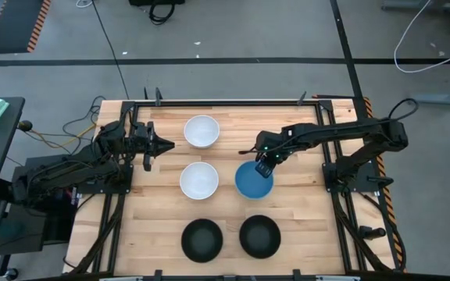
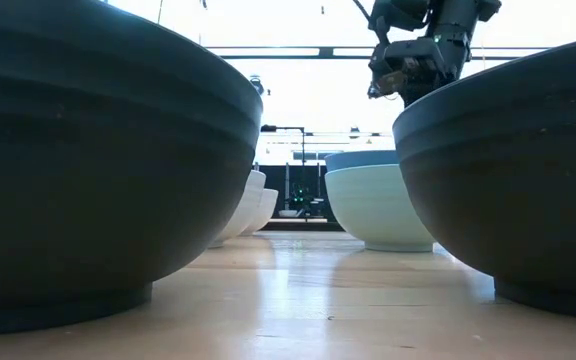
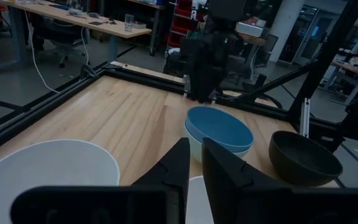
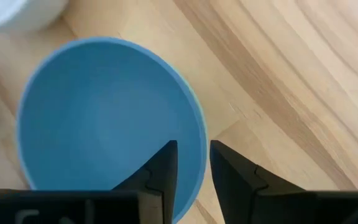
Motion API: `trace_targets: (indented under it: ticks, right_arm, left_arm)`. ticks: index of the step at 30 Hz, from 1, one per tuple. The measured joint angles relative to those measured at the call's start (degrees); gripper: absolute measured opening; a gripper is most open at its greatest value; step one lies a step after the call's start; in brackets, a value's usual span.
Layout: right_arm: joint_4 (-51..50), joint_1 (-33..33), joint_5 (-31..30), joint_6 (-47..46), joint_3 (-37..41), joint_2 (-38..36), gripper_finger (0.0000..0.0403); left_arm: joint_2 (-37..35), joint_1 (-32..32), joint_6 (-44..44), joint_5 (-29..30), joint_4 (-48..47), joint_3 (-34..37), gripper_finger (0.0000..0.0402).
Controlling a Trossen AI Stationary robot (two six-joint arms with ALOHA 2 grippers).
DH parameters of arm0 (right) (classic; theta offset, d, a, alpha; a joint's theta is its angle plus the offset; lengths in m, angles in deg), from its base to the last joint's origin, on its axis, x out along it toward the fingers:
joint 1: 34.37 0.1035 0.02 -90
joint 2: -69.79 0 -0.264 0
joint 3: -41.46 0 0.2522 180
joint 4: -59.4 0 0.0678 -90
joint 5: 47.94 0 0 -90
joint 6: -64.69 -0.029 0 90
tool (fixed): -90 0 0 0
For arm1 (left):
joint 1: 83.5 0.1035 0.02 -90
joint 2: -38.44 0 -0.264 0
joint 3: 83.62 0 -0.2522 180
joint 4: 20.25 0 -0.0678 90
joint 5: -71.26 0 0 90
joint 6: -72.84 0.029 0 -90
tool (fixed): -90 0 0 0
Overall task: Nest bowls inside each other
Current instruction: Stack the top white bowl on the blue bowl
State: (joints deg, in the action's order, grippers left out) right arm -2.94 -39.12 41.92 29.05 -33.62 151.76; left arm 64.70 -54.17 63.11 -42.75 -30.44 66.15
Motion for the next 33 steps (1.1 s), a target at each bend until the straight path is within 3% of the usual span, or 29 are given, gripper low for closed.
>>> trace_targets:
  ticks: [7, 16, 33]
  right_arm:
    - [0.7, -2.0, -2.3, 1.3, -4.3, -1.3, 0.0101]
    - [1.7, -7.4, -2.8, 4.7, -17.2, 5.1, 0.0094]
    - [0.2, -15.3, 2.8, 13.2, -40.4, 29.6, 0.0098]
  left_arm:
    - [0.0, 0.0, 0.0, 0.0, 0.0, 0.0, 0.0054]
    - [0.0, 0.0, 0.5, 0.0, 0.0, 0.0, 0.0048]
    - [0.0, 0.0, 3.0, 0.0, 0.1, 0.0, 0.0048]
